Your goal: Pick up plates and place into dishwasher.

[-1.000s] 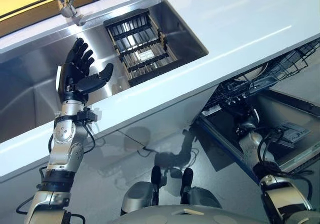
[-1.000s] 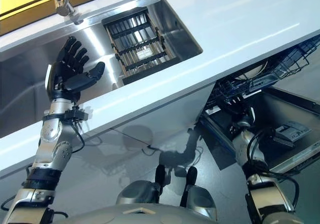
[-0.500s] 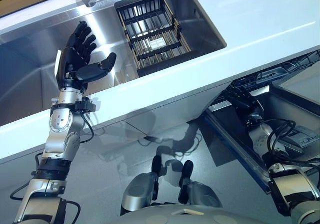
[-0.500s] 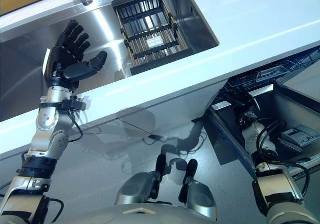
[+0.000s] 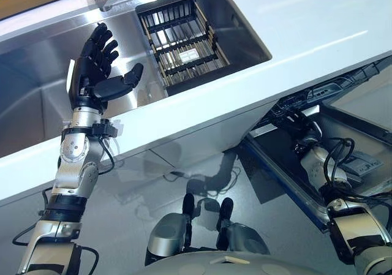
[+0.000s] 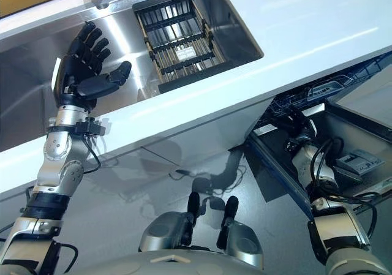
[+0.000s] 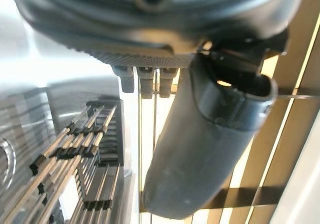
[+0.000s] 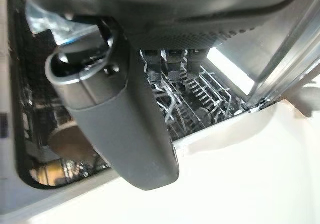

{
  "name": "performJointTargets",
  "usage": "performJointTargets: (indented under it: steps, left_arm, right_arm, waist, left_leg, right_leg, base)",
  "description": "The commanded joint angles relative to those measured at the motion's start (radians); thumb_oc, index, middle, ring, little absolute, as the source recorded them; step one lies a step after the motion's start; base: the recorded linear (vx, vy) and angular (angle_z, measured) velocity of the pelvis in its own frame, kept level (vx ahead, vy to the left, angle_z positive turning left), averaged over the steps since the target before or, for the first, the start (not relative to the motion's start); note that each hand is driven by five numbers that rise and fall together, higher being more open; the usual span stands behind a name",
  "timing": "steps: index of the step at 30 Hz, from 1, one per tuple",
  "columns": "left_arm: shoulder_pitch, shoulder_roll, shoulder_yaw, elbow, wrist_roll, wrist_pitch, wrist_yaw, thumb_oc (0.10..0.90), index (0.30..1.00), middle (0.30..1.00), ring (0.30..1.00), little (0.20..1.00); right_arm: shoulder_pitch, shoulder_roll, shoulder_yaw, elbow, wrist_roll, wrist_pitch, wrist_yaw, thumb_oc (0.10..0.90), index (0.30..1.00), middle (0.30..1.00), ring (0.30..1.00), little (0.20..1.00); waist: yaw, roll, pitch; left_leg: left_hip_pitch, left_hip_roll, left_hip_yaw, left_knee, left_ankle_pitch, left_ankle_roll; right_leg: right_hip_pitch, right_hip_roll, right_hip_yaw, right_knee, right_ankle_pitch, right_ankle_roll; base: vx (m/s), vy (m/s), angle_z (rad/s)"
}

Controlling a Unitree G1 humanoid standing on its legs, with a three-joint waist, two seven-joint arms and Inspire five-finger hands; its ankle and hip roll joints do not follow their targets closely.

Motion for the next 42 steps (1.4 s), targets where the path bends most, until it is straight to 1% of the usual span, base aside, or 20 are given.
performJointTargets:
  steps: [1,3,7,10,12,15,19,23,26,28,29,32,33,36,39,42]
  left_arm:
    - [-0.031,0.011,-0.02,-0.024,-0.012,-0.075,0.007,0.8,0.9,0.9,0.9,0.9]
    - [-0.039,0.008,-0.021,-0.015,-0.006,-0.076,0.014,0.8,0.9,0.9,0.9,0.9]
    - [-0.037,0.012,-0.022,-0.013,0.008,-0.075,0.031,0.8,0.9,0.9,0.9,0.9]
    - [-0.03,0.02,-0.009,-0.014,0.007,-0.073,0.043,0.8,0.9,0.9,0.9,0.9]
    - [-0.025,0.025,0.004,-0.013,0.002,-0.075,0.045,0.8,0.9,0.9,0.9,0.9]
    - [-0.013,0.026,0.027,-0.011,-0.003,-0.081,0.039,0.8,0.9,0.9,0.9,0.9]
    - [-0.007,0.023,0.04,-0.008,-0.015,-0.094,0.047,0.8,0.9,0.9,0.9,0.9]
    - [-0.002,0.021,0.044,0.01,-0.032,-0.125,0.056,0.8,0.9,0.9,0.9,0.9]
    - [0.013,0.007,0.041,0.006,-0.004,-0.139,0.082,0.8,0.9,0.9,0.9,0.9]
    - [0.021,0.0,0.041,0.003,0.001,-0.14,0.091,0.8,0.9,0.9,0.9,0.9]
    - [0.026,-0.003,0.042,0.004,0.002,-0.142,0.095,0.8,0.9,0.9,0.9,0.9]
    - [0.028,-0.002,0.043,0.002,0.012,-0.138,0.104,0.8,0.9,0.9,0.9,0.9]
    - [0.025,-0.001,0.043,0.002,0.024,-0.132,0.114,0.8,0.9,0.9,0.9,0.9]
    - [0.019,0.007,0.056,0.006,0.039,-0.121,0.125,0.8,0.9,0.9,0.9,0.9]
    - [0.032,0.014,0.084,0.025,0.039,-0.132,0.12,0.8,0.9,0.9,0.9,0.9]
    - [0.049,0.014,0.104,0.024,0.044,-0.139,0.135,0.8,0.9,0.9,0.9,0.9]
  right_arm:
    - [-0.023,-0.072,-0.074,-0.096,-0.004,-0.083,-0.029,0.8,0.9,0.9,0.9,0.9]
    - [-0.005,-0.078,-0.089,-0.123,-0.009,-0.094,-0.056,0.8,0.9,0.9,0.9,0.9]
    - [0.08,-0.086,-0.155,-0.189,-0.06,-0.152,-0.112,0.8,0.9,0.9,0.9,0.9]
    - [0.136,-0.088,-0.209,-0.229,-0.072,-0.183,-0.128,0.8,0.9,0.9,0.9,0.9]
    - [0.164,-0.088,-0.24,-0.25,-0.066,-0.192,-0.129,0.8,0.9,0.9,0.9,0.9]
    - [0.196,-0.087,-0.284,-0.267,-0.071,-0.218,-0.136,0.8,0.9,0.9,0.9,0.9]
    - [0.202,-0.096,-0.315,-0.282,-0.075,-0.258,-0.184,0.8,0.9,0.9,0.9,0.9]
    - [0.201,-0.088,-0.349,-0.289,-0.098,-0.317,-0.307,0.8,0.9,0.9,0.9,0.9]
    - [0.213,-0.063,-0.366,-0.292,-0.133,-0.33,-0.397,0.8,0.9,0.9,0.9,0.9]
    - [0.225,-0.049,-0.376,-0.287,-0.175,-0.338,-0.455,0.8,0.9,0.9,0.9,0.9]
    - [0.231,-0.044,-0.38,-0.285,-0.199,-0.336,-0.487,0.8,0.9,0.9,0.9,0.9]
    - [0.244,-0.032,-0.384,-0.276,-0.227,-0.322,-0.538,0.8,0.9,0.9,0.9,0.9]
    - [0.253,-0.023,-0.385,-0.266,-0.234,-0.312,-0.544,0.8,0.9,0.9,0.9,0.9]
    - [0.275,-0.006,-0.386,-0.224,-0.224,-0.295,-0.543,0.8,0.9,0.9,0.9,0.9]
    - [0.302,0.01,-0.399,-0.156,-0.181,-0.298,-0.509,0.8,0.9,0.9,0.9,0.9]
    - [0.326,0.026,-0.407,-0.121,-0.173,-0.288,-0.485,0.8,0.9,0.9,0.9,0.9]
  waist:
    - [-0.045,-0.03,-0.136]
    - [-0.057,-0.026,-0.148]
    - [-0.082,-0.02,-0.173]
    - [-0.1,-0.018,-0.18]
    - [-0.108,-0.018,-0.182]
    - [-0.117,-0.017,-0.187]
    - [-0.127,-0.017,-0.194]
    - [-0.136,-0.009,-0.202]
    - [-0.142,-0.002,-0.207]
    - [-0.145,0.002,-0.212]
    - [-0.148,0.005,-0.214]
    - [-0.154,0.01,-0.216]
    - [-0.158,0.012,-0.214]
    - [-0.163,0.009,-0.205]
    - [-0.164,0.003,-0.202]
    - [-0.164,0.0,-0.202]
  left_leg:
    - [-0.034,-0.046,0.047,0.141,-0.179,0.019]
    - [-0.03,-0.044,0.055,0.13,-0.176,0.021]
    - [-0.012,-0.036,0.051,0.087,-0.158,0.024]
    - [0.008,-0.029,0.047,0.054,-0.152,0.028]
    - [0.021,-0.025,0.045,0.027,-0.144,0.027]
    - [0.037,-0.019,0.046,-0.016,-0.127,0.018]
    - [0.041,-0.018,0.057,-0.038,-0.117,0.008]
    - [0.039,-0.017,0.081,-0.041,-0.121,0.003]
    - [0.043,-0.016,0.09,-0.048,-0.122,0.004]
    - [0.044,-0.016,0.092,-0.048,-0.124,0.007]
    - [0.042,-0.014,0.093,-0.044,-0.125,0.009]
    - [0.039,-0.009,0.096,-0.032,-0.129,0.015]
    - [0.036,-0.007,0.098,-0.017,-0.135,0.018]
    - [0.026,-0.005,0.102,0.027,-0.154,0.023]
    - [0.021,-0.004,0.106,0.071,-0.177,0.021]
    - [0.014,-0.004,0.106,0.101,-0.191,0.019]
  right_leg:
    - [-0.033,-0.032,-0.012,0.148,-0.125,0.077]
    - [-0.036,-0.028,-0.001,0.16,-0.135,0.078]
    - [-0.041,-0.019,0.017,0.196,-0.16,0.082]
    - [-0.051,-0.016,0.025,0.225,-0.17,0.086]
    - [-0.053,-0.012,0.025,0.228,-0.17,0.089]
    - [-0.045,-0.003,0.022,0.205,-0.168,0.091]
    - [-0.035,0.01,0.024,0.163,-0.159,0.09]
    - [-0.031,0.019,0.027,0.122,-0.144,0.092]
    - [-0.025,0.024,0.032,0.105,-0.141,0.09]
    - [-0.026,0.027,0.038,0.115,-0.15,0.088]
    - [-0.028,0.028,0.041,0.127,-0.159,0.086]
    - [-0.039,0.029,0.047,0.17,-0.182,0.082]
    - [-0.049,0.028,0.049,0.201,-0.195,0.08]
    - [-0.062,0.023,0.049,0.24,-0.211,0.075]
    - [-0.055,0.022,0.047,0.245,-0.219,0.064]
    - [-0.048,0.022,0.048,0.245,-0.225,0.057]
  base:
    - [-0.08,0.059,-0.23]
    - [-0.08,0.053,-0.23]
    - [-0.06,0.029,-0.17]
    - [-0.06,0.006,-0.09]
    - [-0.06,-0.009,-0.04]
    - [-0.04,-0.028,-0.05]
    - [-0.04,-0.012,-0.06]
    - [-0.03,0.013,-0.12]
    - [0.0,0.019,-0.08]
    - [0.01,0.008,-0.03]
    - [0.0,0.0,0.0]
    - [0.0,-0.01,-0.01]
    - [0.01,-0.047,-0.02]
    - [0.03,-0.077,-0.03]
    - [0.08,-0.089,-0.04]
    - [0.11,-0.082,-0.1]
